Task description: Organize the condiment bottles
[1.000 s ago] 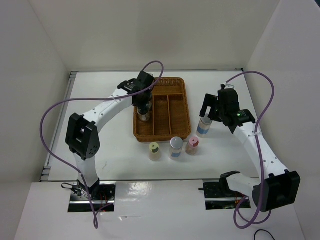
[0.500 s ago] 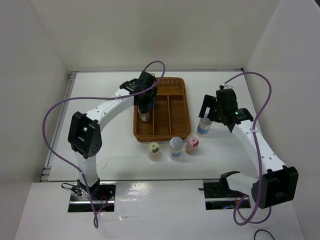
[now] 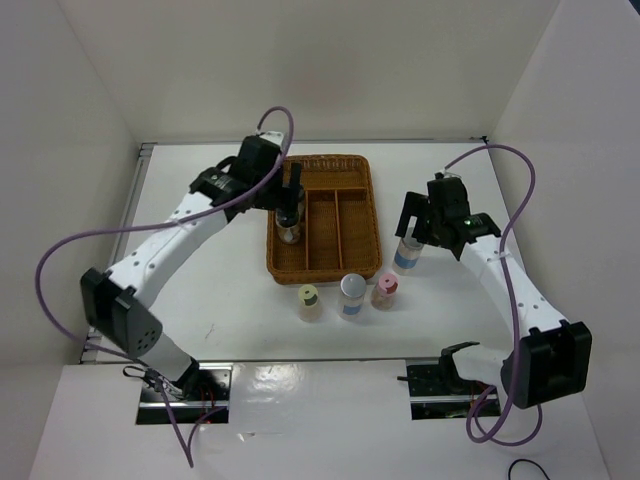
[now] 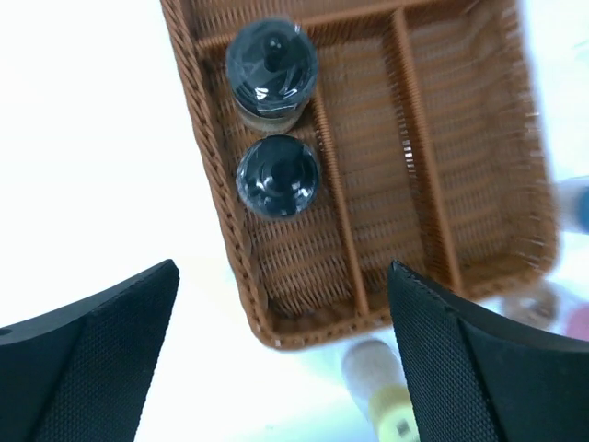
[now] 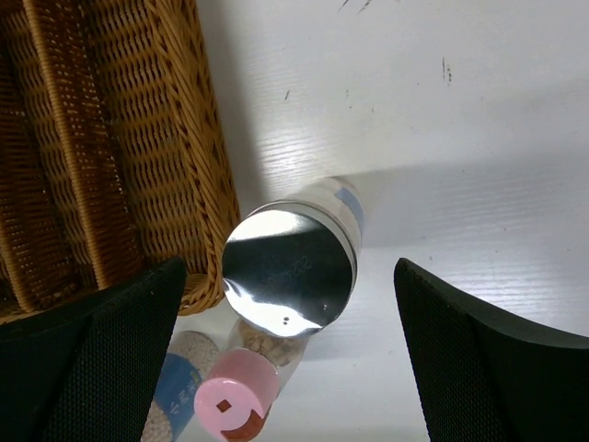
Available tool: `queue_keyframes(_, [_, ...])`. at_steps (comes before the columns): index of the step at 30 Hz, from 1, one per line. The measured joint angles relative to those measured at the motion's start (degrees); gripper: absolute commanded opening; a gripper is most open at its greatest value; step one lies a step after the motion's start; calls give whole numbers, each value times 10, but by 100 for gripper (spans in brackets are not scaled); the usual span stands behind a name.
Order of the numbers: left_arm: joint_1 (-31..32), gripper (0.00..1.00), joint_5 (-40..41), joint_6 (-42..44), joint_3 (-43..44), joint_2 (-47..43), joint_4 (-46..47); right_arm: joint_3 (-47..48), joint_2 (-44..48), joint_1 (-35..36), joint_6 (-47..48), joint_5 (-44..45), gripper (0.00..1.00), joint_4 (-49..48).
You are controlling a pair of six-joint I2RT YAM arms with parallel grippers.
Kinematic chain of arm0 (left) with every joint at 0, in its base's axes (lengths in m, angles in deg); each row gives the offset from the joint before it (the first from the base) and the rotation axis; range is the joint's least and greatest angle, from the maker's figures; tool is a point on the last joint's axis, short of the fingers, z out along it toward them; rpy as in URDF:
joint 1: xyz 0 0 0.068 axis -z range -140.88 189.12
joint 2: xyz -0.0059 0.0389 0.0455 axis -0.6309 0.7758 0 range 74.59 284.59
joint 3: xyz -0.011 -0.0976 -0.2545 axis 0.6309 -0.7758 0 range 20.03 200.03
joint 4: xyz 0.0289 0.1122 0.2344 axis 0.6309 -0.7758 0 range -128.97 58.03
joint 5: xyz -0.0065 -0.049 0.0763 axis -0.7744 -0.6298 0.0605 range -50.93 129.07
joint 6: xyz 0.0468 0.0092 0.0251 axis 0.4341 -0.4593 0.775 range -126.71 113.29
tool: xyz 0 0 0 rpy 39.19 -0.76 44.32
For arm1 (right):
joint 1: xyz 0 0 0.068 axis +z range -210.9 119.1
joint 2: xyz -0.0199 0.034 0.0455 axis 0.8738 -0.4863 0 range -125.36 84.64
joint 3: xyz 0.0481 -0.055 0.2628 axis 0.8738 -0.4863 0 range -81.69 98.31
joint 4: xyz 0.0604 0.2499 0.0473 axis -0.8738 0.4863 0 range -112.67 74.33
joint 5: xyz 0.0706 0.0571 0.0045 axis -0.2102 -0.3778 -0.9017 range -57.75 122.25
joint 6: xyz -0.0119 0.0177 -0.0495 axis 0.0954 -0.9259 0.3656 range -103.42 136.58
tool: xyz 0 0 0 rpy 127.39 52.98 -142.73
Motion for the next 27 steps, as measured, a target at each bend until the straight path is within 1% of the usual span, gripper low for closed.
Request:
queue_keyframes(2, [-2, 100, -4, 0, -8, -49, -3, 0, -5, 2, -1, 2, 98, 0])
queue_keyframes(5, [-5, 100, -12, 0, -11, -96, -3, 0, -23, 5, -1, 7, 98, 0])
queue_keyframes(8, [-12, 100, -18, -1, -33, -122, -3, 0, -43, 5, -1, 14, 93, 1])
queue_keyframes(10, [-18, 100, -25, -2, -54, -131, -6, 0, -50, 6, -2, 17, 93, 1])
queue_keyframes(13, [-28, 100, -37, -9, -87, -140, -11, 0, -54, 9, -1, 20, 88, 1])
queue_keyframes(15, [-37, 100, -45, -12, -100, -143, -15, 0, -54, 10, -2, 21, 82, 1])
queue_keyframes(17, [-46, 100, -50, -13, -108, -145, -15, 0, -56, 10, -3, 23, 80, 1])
queue_keyframes(24, [-69, 100, -65, -13, -124, -169, -11, 0, -73, 14, -6, 26, 80, 1])
queue_keyframes(25, [-71, 100, -66, -13, -126, -171, -11, 0, -73, 15, -6, 26, 75, 1])
queue_keyframes(27, [-73, 100, -70, -13, -130, -173, -10, 0, -74, 16, -7, 27, 72, 1])
